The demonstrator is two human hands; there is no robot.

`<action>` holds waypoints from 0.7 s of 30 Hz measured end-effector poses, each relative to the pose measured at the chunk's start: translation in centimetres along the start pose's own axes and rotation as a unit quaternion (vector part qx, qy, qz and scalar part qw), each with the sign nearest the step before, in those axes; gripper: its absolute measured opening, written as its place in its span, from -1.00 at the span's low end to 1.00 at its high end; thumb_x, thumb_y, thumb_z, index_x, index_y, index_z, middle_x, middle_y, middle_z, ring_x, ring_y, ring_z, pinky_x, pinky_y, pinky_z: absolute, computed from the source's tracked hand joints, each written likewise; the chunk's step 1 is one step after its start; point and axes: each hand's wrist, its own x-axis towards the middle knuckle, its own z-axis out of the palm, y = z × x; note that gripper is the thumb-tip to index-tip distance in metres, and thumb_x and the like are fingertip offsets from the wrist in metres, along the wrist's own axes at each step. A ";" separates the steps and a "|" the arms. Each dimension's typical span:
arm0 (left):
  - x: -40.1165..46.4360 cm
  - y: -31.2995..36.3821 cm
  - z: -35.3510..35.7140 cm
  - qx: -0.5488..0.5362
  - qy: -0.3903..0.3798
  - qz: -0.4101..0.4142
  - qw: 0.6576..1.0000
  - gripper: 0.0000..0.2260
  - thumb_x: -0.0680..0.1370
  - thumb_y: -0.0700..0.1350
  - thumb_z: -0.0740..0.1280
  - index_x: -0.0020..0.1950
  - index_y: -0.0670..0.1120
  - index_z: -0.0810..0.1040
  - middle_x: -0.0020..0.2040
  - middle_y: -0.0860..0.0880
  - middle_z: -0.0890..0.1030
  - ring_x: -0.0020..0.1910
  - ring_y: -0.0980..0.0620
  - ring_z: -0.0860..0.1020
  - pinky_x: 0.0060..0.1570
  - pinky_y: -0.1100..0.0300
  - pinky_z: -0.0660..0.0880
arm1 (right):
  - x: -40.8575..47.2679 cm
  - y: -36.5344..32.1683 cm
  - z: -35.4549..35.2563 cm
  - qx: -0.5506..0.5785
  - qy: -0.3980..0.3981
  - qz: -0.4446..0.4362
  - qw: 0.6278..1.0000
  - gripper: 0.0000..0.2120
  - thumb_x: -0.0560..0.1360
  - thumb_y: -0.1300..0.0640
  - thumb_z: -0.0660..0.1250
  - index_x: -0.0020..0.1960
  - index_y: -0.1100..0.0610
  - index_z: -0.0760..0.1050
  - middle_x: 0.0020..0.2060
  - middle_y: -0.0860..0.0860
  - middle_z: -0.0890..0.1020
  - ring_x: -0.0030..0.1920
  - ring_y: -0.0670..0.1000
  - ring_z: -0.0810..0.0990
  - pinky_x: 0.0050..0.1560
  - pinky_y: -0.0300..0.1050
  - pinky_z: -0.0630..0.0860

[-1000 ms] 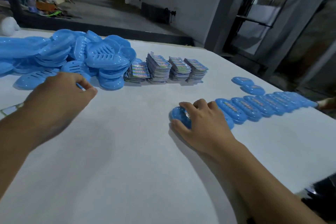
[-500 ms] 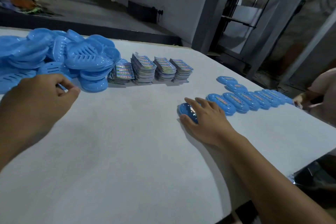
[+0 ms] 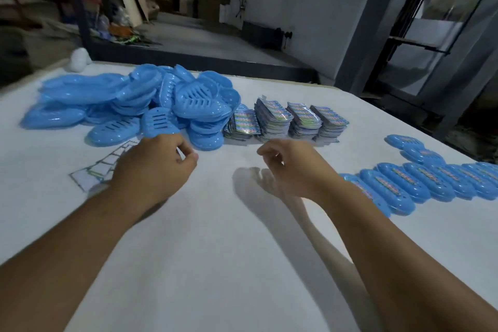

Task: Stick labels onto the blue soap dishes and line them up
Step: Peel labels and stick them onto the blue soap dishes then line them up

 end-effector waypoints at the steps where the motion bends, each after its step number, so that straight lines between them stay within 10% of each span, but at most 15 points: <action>1: 0.1 -0.2 0.1 0.006 -0.005 -0.002 1.000 -0.84 0.51 0.10 0.38 -0.23 0.09 0.52 -0.32 0.11 0.60 -0.18 -0.08 0.59 -0.12 0.06 0.50 | 1.1 -1.2 0.6 0.011 -0.004 -0.014 1.000 -0.79 0.58 0.14 0.27 0.10 0.00 0.65 -0.03 -0.09 0.71 -0.02 0.02 0.65 0.07 -0.02 0.57; 7: 0.7 -1.3 0.0 0.012 -0.007 -0.018 1.000 -0.85 0.51 0.13 0.35 -0.20 0.10 0.53 -0.28 0.11 0.62 -0.15 -0.04 0.59 -0.15 0.08 0.50 | 5.7 -5.3 4.4 0.062 0.088 -0.013 0.994 -0.90 0.52 -0.03 0.35 -0.11 -0.03 0.57 -0.20 -0.14 0.65 -0.13 -0.02 0.62 -0.13 -0.09 0.53; 15: 0.7 -1.6 -0.3 0.011 0.004 -0.023 1.000 -0.86 0.51 0.12 0.36 -0.19 0.11 0.52 -0.32 0.16 0.57 -0.18 -0.01 0.59 -0.22 0.14 0.42 | 10.1 -7.6 7.0 0.001 0.135 -0.021 0.991 -0.24 0.54 -0.32 0.26 0.60 0.01 0.16 0.52 0.10 0.34 0.50 0.16 0.25 0.50 0.06 0.17; 21: 1.1 -2.0 -0.5 0.021 0.018 -0.035 0.999 -0.85 0.52 0.14 0.34 -0.16 0.10 0.54 -0.28 0.13 0.61 -0.19 0.03 0.58 -0.22 0.13 0.44 | 12.1 -7.2 8.6 0.010 0.100 -0.005 0.995 -0.33 0.60 -0.30 0.14 0.60 -0.02 0.14 0.52 0.08 0.36 0.50 0.19 0.27 0.51 0.11 0.16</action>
